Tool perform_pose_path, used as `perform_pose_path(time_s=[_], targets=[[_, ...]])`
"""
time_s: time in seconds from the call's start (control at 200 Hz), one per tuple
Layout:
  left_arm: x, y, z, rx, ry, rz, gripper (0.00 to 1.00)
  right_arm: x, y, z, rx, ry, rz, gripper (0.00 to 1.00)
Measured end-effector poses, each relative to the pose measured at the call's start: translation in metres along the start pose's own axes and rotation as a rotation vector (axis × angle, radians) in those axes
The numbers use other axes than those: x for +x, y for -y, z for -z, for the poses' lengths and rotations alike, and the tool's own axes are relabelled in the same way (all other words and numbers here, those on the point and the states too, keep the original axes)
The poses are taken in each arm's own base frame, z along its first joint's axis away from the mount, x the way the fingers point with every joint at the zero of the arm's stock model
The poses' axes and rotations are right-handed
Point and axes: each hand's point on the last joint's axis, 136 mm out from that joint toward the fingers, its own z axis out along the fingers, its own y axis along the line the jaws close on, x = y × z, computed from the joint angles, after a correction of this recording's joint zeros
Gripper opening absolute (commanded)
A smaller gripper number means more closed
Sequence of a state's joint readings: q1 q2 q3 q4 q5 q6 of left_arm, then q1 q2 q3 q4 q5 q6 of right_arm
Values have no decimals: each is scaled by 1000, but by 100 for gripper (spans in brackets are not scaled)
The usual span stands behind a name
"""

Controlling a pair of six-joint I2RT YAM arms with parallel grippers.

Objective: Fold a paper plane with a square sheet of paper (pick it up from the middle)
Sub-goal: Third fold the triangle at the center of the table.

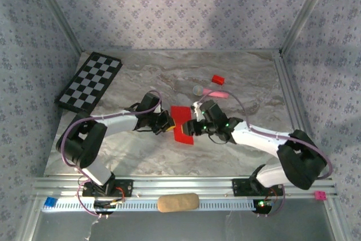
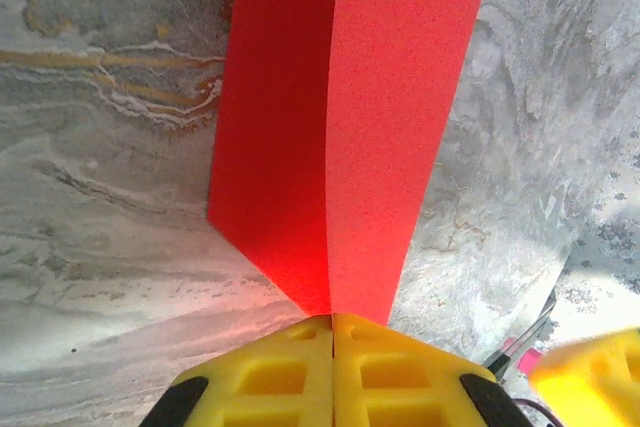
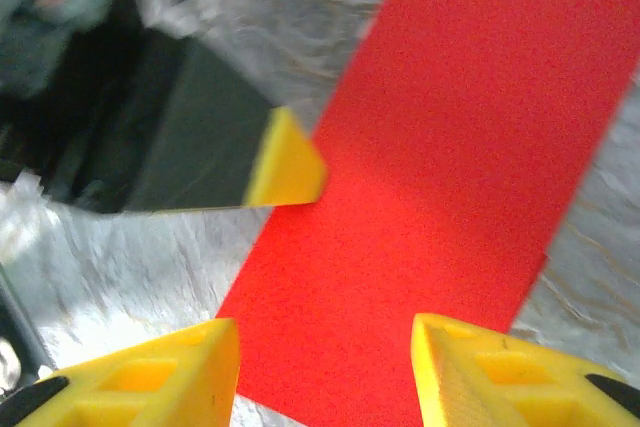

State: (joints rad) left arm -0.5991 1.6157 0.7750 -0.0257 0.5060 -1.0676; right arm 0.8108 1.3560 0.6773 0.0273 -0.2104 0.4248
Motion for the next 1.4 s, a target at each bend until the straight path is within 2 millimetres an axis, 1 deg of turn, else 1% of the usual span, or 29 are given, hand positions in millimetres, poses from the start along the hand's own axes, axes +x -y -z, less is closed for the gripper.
perform_pose_path(time_s=[0.065,0.12,0.21,0.27,0.35,0.45,0.59,0.715,0.865,1.399], targets=[[1,0,0,0,-1,4,8,9,-17,-2,7,17,147,54],[1,0,0,-1,-1,6,9,20,-31,-6,7,27,276,56],[1,0,0,-1,-1,12,9,34,-42,-10,32,40,444,56],[1,0,0,-1,-1,13,8,36,-45,-13,60,53,521,57],[1,0,0,-1,-1,14,8,32,-49,-14,97,89,596,60],[1,0,0,-1,-1,14,9,30,-51,-17,144,119,672,60],[1,0,0,-1,-1,14,9,40,-42,-27,231,95,770,59],[1,0,0,-1,-1,14,9,45,-33,-33,300,79,815,56],[1,0,0,-1,-1,14,9,39,-30,-32,338,101,826,50],[1,0,0,-2,-2,14,8,35,-29,-33,358,128,807,20]])
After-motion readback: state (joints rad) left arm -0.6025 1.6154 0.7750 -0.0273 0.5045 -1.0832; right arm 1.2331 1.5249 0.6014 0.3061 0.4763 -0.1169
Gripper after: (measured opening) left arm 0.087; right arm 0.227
